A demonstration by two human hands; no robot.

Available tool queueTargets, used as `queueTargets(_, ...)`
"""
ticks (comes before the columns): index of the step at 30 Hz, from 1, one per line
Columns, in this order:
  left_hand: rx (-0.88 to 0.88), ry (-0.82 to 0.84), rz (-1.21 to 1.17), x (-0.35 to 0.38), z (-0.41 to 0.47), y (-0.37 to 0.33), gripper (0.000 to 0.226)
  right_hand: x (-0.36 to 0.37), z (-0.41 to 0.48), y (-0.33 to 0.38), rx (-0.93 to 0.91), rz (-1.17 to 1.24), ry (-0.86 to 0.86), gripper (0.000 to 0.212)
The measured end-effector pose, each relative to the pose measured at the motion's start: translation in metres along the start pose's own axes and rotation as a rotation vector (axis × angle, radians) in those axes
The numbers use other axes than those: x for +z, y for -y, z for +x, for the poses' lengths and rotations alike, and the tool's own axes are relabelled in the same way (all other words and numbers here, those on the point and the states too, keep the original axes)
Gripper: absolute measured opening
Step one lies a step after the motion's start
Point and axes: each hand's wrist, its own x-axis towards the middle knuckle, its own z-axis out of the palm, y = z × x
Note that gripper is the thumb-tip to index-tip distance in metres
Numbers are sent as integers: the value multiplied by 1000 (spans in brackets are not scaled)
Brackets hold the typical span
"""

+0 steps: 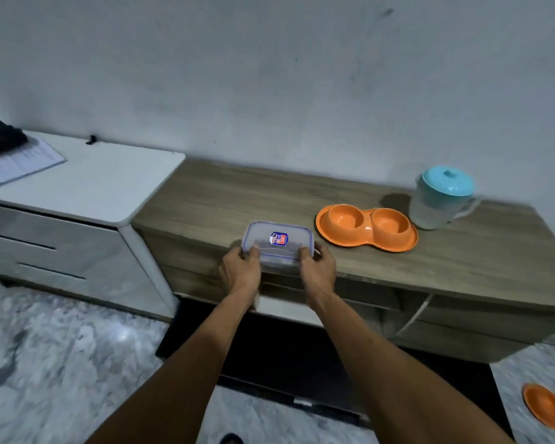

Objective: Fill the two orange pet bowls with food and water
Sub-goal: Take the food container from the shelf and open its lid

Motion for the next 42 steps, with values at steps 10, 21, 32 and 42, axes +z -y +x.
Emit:
queueTargets(10,-27,145,-125,56,118,-41,19,62,107,30,4,6,-44,33)
queueTargets(21,-32,274,-95,94,185,-27,27,86,168,25,98,54,-56,28)
queueTargets(32,24,293,339,90,210,-53,60,86,203,28,-22,-322,-205,27)
queueTargets(42,86,328,584,133,255,-56,67,106,232,28,28,-393,-190,40)
